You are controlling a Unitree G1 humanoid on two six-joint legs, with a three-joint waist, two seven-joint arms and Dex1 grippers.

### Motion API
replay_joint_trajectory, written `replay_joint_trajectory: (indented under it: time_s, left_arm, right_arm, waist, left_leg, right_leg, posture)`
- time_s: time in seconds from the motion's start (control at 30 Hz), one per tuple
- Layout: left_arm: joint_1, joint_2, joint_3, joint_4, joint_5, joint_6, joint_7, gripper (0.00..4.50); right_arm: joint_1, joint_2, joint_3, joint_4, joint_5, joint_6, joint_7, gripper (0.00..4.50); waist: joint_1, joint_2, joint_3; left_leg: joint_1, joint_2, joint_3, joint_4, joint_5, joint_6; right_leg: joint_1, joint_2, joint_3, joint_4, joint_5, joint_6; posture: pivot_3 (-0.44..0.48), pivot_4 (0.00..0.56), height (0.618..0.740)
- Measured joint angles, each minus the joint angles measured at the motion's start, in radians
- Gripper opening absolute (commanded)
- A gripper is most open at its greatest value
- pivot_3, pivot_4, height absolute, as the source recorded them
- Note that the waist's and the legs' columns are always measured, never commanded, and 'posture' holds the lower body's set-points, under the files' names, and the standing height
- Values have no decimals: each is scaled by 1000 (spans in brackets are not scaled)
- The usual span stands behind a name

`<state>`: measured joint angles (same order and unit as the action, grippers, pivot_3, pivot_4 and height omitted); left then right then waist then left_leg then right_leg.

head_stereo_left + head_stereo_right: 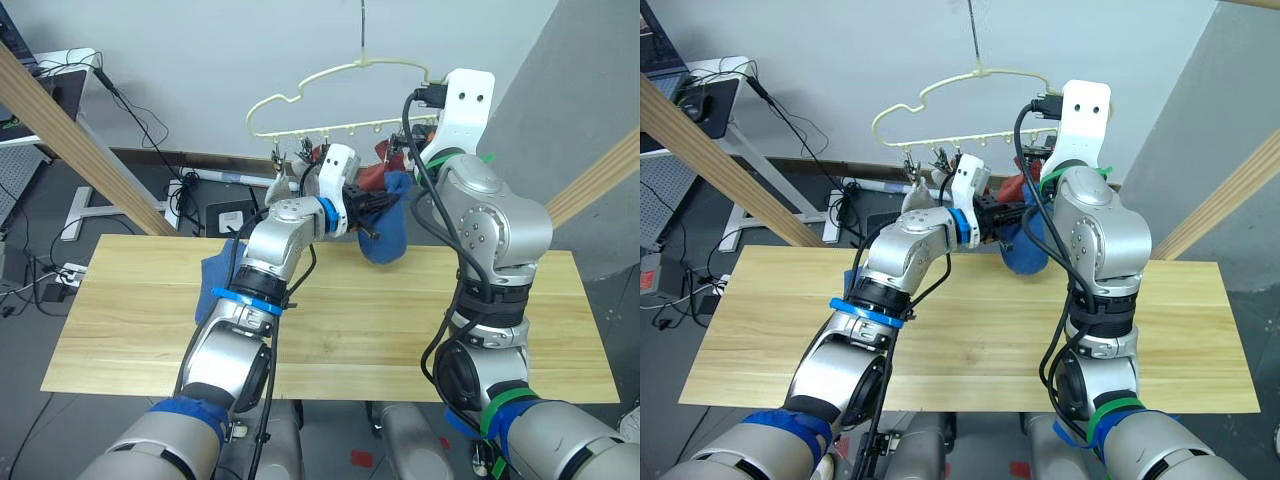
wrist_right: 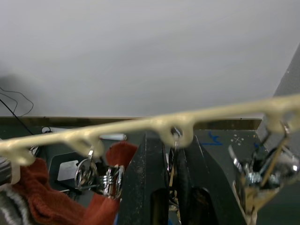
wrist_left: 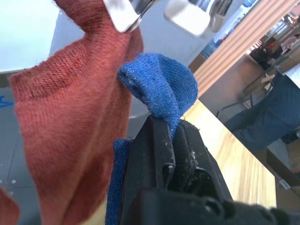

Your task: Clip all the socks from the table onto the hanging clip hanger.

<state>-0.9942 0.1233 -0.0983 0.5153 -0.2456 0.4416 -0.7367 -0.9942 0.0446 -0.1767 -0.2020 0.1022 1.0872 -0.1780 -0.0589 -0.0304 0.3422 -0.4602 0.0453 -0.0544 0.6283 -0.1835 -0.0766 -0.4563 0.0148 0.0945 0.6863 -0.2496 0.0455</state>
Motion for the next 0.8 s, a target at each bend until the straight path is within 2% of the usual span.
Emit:
replay_joint_trajectory:
  time_s: [0.7, 0.8]
  left_arm:
    - [-41, -31, 68, 7, -31, 8, 4, 29]
    - [-42, -37, 68, 7, -31, 8, 4, 0]
  right_arm:
    - [0, 2, -2, -1, 0, 0, -2, 0]
    - [0, 8, -11, -4, 2, 1, 0, 884]
  waist:
    - [1, 0, 0]
    - [0, 0, 0]
  left_leg:
    - [0, 0, 0, 0, 0, 0]
    - [0, 0, 0, 0, 0, 0]
  right_leg:
    - [0, 0, 0, 1, 0, 0]
    - [0, 0, 0, 1, 0, 0]
  posture:
    - [-53, 309, 740]
    - [-53, 309, 740]
